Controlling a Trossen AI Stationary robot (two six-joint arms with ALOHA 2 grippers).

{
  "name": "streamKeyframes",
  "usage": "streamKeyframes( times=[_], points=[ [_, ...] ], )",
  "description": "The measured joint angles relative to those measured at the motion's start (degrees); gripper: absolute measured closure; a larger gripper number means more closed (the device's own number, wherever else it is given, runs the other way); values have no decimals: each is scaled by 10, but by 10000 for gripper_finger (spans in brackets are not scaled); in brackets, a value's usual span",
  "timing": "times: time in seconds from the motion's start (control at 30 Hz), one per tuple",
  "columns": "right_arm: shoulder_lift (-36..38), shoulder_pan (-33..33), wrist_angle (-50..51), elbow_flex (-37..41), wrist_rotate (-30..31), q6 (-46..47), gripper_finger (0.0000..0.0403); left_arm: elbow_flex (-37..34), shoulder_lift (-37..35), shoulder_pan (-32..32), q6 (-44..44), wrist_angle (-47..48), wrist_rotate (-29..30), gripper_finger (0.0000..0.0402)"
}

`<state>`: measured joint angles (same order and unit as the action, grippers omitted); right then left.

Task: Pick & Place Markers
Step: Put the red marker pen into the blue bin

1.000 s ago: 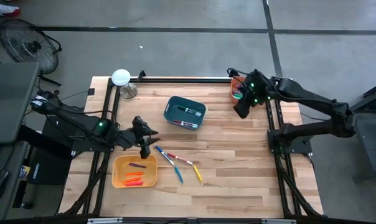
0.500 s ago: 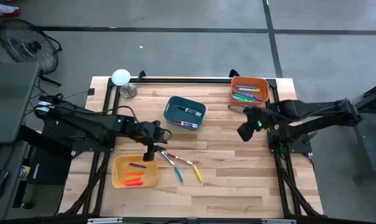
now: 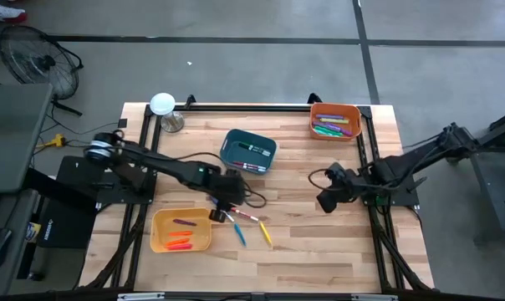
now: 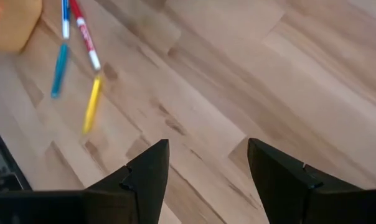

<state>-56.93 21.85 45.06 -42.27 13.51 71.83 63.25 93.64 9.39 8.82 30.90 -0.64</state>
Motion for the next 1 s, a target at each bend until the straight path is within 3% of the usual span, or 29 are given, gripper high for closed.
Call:
streamKeyframes(
  times=[0.4, 1.0],
  points=[
    [0, 50, -6, 9, 5, -45, 197, 182, 152, 20, 64, 119, -19, 264],
    [0, 80, -16, 9, 26, -92, 197, 197, 215, 26, 47, 113, -12, 264]
  ],
)
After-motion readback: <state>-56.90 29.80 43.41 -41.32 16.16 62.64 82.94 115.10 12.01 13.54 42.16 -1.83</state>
